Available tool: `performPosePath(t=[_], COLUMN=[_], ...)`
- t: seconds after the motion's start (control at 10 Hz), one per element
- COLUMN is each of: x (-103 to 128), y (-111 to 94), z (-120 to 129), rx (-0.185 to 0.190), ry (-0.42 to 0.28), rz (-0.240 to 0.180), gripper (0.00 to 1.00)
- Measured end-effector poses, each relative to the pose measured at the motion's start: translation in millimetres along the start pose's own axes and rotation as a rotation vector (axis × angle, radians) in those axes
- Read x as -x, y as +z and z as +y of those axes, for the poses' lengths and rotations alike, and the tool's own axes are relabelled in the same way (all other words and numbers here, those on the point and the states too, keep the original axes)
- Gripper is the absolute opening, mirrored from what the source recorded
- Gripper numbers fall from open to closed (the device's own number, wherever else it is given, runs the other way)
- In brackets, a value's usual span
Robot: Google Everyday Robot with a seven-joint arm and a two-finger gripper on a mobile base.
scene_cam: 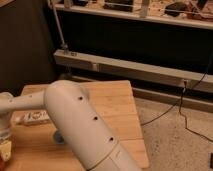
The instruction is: Push the ceramic bowl across the table
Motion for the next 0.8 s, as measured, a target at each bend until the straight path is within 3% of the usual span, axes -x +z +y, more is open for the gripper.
performPosePath(t=[0.2,0.8], x=[-7.0,-56.6], y=[-2.7,-23.1], z=[0.7,13.5], rx=[-0.001,-0.037], ry=[0.009,0.095], rz=[-0.001,0.038], gripper=[0.65,0.65])
